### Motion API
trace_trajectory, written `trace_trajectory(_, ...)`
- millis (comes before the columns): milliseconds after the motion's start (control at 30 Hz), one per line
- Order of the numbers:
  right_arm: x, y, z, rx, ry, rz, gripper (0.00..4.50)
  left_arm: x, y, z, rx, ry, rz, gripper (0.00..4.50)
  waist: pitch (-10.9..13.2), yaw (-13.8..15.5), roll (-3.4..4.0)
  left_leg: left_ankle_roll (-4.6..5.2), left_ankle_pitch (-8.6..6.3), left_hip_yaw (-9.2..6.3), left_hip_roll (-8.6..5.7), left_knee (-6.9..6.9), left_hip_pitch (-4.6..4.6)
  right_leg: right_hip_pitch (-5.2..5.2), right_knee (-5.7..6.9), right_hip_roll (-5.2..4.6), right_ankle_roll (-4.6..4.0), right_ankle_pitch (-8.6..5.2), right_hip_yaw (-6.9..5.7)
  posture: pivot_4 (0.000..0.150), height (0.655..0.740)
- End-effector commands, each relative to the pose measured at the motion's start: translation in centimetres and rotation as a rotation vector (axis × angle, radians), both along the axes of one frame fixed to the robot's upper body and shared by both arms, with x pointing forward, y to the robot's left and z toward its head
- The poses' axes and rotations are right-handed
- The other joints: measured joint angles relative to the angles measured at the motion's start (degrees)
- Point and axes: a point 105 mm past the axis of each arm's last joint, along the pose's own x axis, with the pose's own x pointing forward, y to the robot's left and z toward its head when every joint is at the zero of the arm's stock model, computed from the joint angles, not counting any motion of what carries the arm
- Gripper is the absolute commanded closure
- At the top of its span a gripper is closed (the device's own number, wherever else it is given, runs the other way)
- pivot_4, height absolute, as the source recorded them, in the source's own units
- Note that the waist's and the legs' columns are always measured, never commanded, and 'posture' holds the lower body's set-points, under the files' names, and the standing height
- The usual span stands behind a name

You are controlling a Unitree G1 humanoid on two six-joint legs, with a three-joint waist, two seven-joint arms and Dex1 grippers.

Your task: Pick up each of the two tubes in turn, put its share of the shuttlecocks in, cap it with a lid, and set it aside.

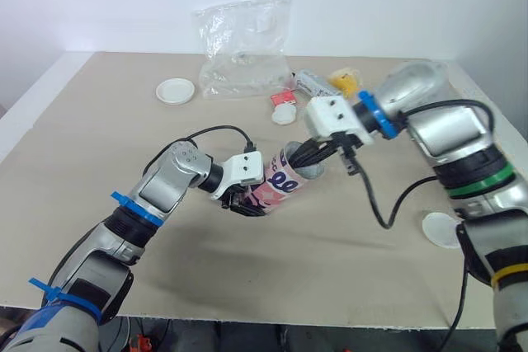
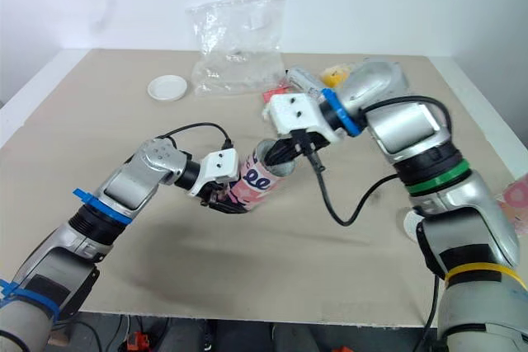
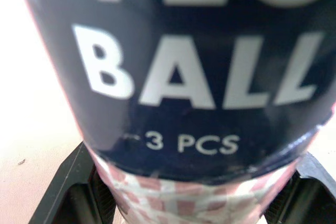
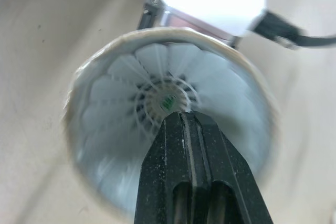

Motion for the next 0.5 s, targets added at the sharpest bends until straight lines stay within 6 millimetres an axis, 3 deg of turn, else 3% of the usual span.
trace_trajectory(33, -1.4, -0.6, 2.2, 0.114, 0.018, -0.008, 4.42, 0.1, 0.3, -0.1, -0.002, -0.007, 0.009, 1.59, 0.0, 0.01, 0.0, 0.0, 0.0, -0.01, 0.0, 0.0, 0.0, 0.0, 0.0, 0.0, 0.0, 0.0, 0.0, 0.15, 0.74)
trace_trajectory(233, -1.9, -4.0, 5.2, 0.442, 0.07, -0.229, 4.42, 0.9, -0.2, 0.1, -0.109, -0.043, 0.054, 1.59, 0.01, 0.15, -0.02, 0.0, 0.0, 0.0, -0.03, 0.01, 0.0, 0.03, 0.0, -0.05, 0.0, 0.0, 0.01, 0.15, 0.74)
trace_trajectory(367, -2.5, -6.1, 4.8, 0.599, 0.097, -0.382, 4.42, 0.9, -1.7, 1.4, -0.336, -0.031, 0.099, 1.59, 0.01, 0.42, -0.06, 0.0, 0.0, -0.01, -0.07, 0.07, -0.01, 0.09, -0.04, -0.13, 0.05, 0.02, -0.03, 0.15, 0.74)
trace_trajectory(500, -3.2, -8.8, 3.1, 0.717, 0.117, -0.585, 4.42, 0.0, -3.2, 1.3, -0.57, 0.014, 0.145, 1.59, 0.03, 0.45, -0.07, 0.0, 0.0, -0.01, -0.15, 0.14, -0.17, 0.04, -0.06, -0.22, 0.18, 0.05, -0.01, 0.15, 0.74)
